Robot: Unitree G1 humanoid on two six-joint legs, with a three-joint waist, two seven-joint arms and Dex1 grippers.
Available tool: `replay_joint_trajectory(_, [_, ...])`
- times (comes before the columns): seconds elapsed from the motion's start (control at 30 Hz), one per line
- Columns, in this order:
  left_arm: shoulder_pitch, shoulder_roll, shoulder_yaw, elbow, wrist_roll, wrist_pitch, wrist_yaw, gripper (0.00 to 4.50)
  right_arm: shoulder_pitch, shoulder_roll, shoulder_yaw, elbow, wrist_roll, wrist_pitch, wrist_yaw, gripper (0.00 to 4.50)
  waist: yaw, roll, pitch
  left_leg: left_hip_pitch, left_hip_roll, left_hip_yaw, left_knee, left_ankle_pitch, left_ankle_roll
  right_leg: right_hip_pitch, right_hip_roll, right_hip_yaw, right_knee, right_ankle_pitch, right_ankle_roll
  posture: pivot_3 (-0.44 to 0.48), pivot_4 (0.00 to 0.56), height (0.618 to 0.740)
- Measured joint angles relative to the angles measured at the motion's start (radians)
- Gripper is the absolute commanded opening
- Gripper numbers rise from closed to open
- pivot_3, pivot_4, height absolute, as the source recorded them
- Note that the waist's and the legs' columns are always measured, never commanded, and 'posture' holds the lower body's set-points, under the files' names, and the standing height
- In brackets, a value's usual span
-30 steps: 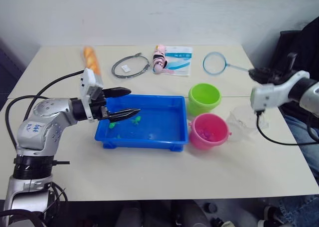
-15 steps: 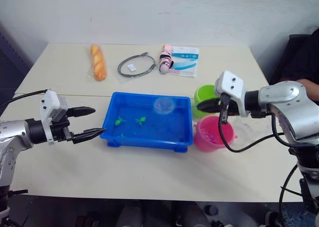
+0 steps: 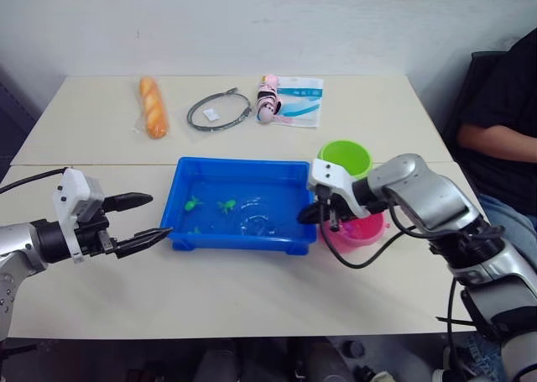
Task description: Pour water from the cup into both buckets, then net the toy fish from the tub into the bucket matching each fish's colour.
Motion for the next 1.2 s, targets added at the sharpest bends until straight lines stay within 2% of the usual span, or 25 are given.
replay_joint_trajectory(0.27, [0.001, 0.000, 0.005, -0.001, 0.000, -0.006, 0.016, 4.48, -0.069, 0.124, 0.009, 0.158, -0.046, -0.039, -0.050, 0.00, -0.004, 0.000, 0.000, -0.001, 0.000, 0.000, 0.000, 0.001, -0.002, -0.001, 0.000, 0.000, 0.000, 0.000, 0.000, 0.000, 0.150, 0.740])
replay_joint_trajectory(0.47, [-0.019, 0.000, -0.003, 0.004, 0.000, -0.010, 0.017, 4.48, -0.051, 0.139, -0.059, 0.074, -0.015, -0.053, -0.065, 0.00, -0.003, 0.000, 0.000, -0.003, 0.000, 0.000, 0.000, 0.001, -0.002, -0.004, 0.000, 0.000, 0.001, 0.000, 0.000, 0.000, 0.150, 0.740])
replay_joint_trajectory(0.67, [-0.117, -0.014, -0.052, 0.015, -0.009, -0.013, 0.022, 4.48, 0.050, 0.071, -0.154, -0.120, 0.035, -0.021, -0.089, 0.00, 0.005, 0.000, 0.000, -0.004, -0.001, 0.000, 0.000, 0.001, -0.002, -0.004, 0.000, 0.000, 0.001, 0.000, 0.000, 0.000, 0.150, 0.740])
replay_joint_trajectory(0.87, [-0.265, -0.053, -0.194, 0.054, -0.012, -0.013, 0.012, 4.48, 0.147, -0.009, -0.303, -0.313, 0.110, 0.063, -0.149, 0.00, 0.019, 0.000, 0.000, -0.005, -0.001, 0.000, 0.000, 0.001, -0.002, -0.005, 0.000, 0.000, 0.001, 0.000, 0.000, 0.000, 0.150, 0.740])
replay_joint_trajectory(1.03, [-0.390, -0.081, -0.274, 0.093, -0.012, -0.014, -0.008, 4.48, 0.204, -0.063, -0.433, -0.387, 0.157, 0.123, -0.217, 0.00, 0.021, -0.001, 0.000, -0.013, -0.001, 0.000, 0.003, 0.004, -0.005, -0.012, 0.000, 0.000, 0.004, 0.000, 0.001, 0.000, 0.150, 0.740])
replay_joint_trajectory(1.2, [-0.479, -0.119, -0.349, 0.137, -0.002, -0.021, -0.030, 4.48, 0.303, -0.160, -0.550, -0.435, 0.171, 0.108, -0.268, 0.00, 0.022, -0.001, 0.000, -0.014, -0.001, 0.001, 0.003, 0.004, -0.005, -0.012, 0.001, 0.001, 0.006, 0.001, 0.001, 0.000, 0.150, 0.740])
